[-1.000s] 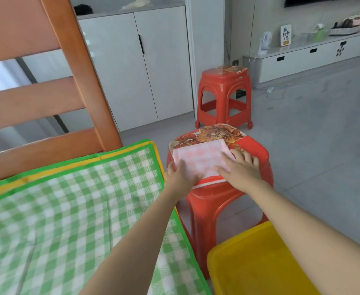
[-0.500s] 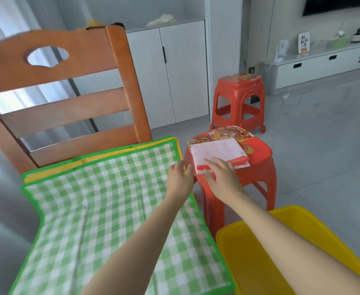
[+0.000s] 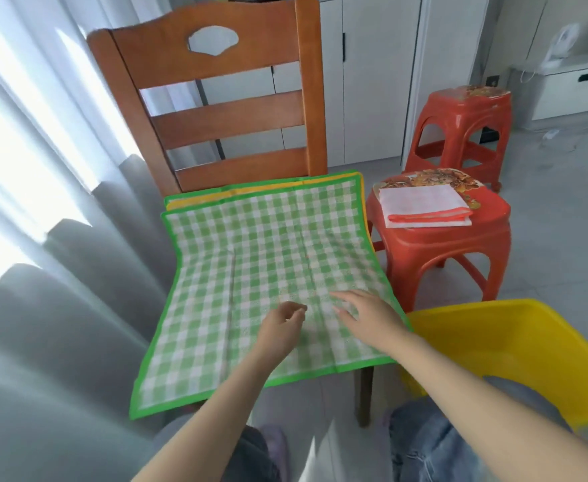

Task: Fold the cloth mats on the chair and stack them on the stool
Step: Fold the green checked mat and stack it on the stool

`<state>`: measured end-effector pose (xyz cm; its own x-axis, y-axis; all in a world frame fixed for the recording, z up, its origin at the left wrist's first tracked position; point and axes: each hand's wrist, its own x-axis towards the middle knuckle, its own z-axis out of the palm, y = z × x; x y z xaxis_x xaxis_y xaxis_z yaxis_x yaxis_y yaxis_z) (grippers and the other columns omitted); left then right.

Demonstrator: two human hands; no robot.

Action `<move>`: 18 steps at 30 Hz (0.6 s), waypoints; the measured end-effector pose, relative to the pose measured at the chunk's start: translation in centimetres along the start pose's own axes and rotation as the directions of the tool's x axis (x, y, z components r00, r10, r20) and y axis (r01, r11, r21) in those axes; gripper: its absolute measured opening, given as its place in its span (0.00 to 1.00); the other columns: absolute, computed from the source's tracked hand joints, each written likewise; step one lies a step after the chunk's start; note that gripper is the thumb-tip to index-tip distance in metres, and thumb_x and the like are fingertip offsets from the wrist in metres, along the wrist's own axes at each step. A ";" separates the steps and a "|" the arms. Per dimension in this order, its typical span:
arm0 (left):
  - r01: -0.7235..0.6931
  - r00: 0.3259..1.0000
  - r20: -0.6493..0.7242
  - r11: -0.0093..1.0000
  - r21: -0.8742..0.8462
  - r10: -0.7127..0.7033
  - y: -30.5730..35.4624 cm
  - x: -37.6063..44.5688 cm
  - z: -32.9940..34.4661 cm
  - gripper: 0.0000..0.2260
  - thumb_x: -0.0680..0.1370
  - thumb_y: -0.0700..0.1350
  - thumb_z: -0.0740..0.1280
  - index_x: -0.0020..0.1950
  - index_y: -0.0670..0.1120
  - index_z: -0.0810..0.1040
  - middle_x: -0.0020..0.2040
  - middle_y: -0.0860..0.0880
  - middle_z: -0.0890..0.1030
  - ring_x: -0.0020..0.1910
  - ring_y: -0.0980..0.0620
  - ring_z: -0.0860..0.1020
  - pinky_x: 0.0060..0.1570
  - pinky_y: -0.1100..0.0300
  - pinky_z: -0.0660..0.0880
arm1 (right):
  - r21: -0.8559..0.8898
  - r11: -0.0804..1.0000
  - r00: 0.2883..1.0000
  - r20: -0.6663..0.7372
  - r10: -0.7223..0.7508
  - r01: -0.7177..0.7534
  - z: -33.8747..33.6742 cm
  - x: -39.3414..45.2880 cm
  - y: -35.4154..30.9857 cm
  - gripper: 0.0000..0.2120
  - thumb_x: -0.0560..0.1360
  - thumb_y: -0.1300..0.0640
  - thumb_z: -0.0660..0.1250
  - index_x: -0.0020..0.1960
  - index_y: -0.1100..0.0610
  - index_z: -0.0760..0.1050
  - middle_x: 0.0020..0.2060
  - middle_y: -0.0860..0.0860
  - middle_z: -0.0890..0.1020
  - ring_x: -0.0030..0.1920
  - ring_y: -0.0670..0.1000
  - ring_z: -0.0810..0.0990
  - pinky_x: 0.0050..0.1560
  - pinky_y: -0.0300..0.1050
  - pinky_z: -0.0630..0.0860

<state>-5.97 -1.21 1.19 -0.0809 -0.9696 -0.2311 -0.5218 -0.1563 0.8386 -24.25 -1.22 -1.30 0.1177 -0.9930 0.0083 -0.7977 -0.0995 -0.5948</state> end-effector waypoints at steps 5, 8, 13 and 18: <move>-0.092 0.991 0.116 0.970 0.226 0.067 -3.1 -1.3 -1.7 0.11 0.80 0.45 0.60 0.56 0.45 0.80 0.54 0.53 0.72 0.55 0.53 0.71 0.55 0.63 0.64 | -0.063 0.998 0.993 0.117 -0.018 0.025 1.1 -1.4 -0.2 0.17 0.77 0.43 0.60 0.64 0.44 0.73 0.67 0.43 0.72 0.70 0.47 0.63 0.69 0.43 0.58; -0.145 0.972 0.222 0.941 0.305 0.078 -4.4 -0.9 -2.4 0.16 0.81 0.51 0.58 0.68 0.51 0.73 0.73 0.54 0.63 0.73 0.53 0.61 0.72 0.56 0.53 | -0.126 0.992 0.977 0.216 0.000 0.028 0.8 -2.1 0.5 0.20 0.74 0.38 0.61 0.66 0.38 0.69 0.73 0.41 0.62 0.74 0.47 0.54 0.74 0.50 0.49; -0.191 0.950 0.306 0.890 0.414 0.062 -5.5 0.1 -2.9 0.21 0.81 0.57 0.55 0.74 0.58 0.62 0.79 0.53 0.49 0.77 0.55 0.42 0.72 0.47 0.33 | -0.103 0.994 0.944 0.331 0.006 0.030 -0.2 -3.0 2.0 0.31 0.68 0.35 0.67 0.68 0.32 0.60 0.75 0.38 0.49 0.75 0.45 0.41 0.74 0.58 0.43; -0.183 0.951 0.301 0.904 0.386 0.064 -5.4 0.6 -3.1 0.20 0.81 0.57 0.54 0.73 0.58 0.63 0.79 0.52 0.51 0.77 0.54 0.43 0.72 0.47 0.33 | 0.032 0.999 0.954 0.299 -0.032 0.024 0.0 -3.6 2.3 0.29 0.62 0.40 0.75 0.60 0.29 0.67 0.73 0.35 0.53 0.75 0.43 0.42 0.75 0.55 0.42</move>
<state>-0.54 -1.56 -1.92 -0.3662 -0.8759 -0.3142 -0.7848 0.1093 0.6100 -26.48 2.10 -2.70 0.3149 -0.9248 -0.2134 -0.7752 -0.1209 -0.6200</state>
